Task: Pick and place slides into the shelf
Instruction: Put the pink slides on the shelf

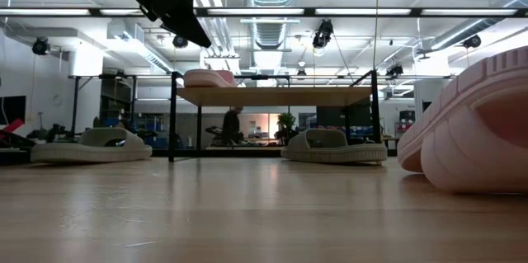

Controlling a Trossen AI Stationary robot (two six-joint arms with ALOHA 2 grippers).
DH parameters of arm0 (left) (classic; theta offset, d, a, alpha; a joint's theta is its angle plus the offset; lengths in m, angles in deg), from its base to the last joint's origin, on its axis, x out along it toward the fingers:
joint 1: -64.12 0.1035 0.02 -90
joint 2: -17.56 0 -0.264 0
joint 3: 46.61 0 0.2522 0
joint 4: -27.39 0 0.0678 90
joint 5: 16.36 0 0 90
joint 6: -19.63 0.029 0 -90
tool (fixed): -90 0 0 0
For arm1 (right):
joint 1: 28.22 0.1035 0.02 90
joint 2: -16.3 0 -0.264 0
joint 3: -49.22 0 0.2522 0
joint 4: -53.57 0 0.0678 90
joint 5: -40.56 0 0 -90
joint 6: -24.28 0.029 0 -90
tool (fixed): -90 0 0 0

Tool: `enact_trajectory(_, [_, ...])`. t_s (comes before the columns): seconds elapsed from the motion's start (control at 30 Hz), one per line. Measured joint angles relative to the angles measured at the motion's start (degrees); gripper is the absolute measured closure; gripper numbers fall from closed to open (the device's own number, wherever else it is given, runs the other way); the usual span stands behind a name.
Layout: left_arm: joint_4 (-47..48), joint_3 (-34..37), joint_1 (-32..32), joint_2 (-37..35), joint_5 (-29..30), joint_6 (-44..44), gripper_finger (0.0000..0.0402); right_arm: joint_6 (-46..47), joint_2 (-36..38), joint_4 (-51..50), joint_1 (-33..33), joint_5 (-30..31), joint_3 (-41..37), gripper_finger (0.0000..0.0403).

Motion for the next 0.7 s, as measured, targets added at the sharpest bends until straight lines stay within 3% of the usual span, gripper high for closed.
enact_trajectory(0.27, [0.00, 0.07, 0.00, 0.15, 0.00, 0.07, 0.0198, 4.78, -4.50, -0.65, 0.15, -1.73, 0.59, 0.0143])
enact_trajectory(0.7, [0.00, 0.11, 0.00, 0.17, -0.02, 0.44, 0.0198, 5.69, -4.93, -3.85, 2.05, -0.38, -3.08, 0.0149])
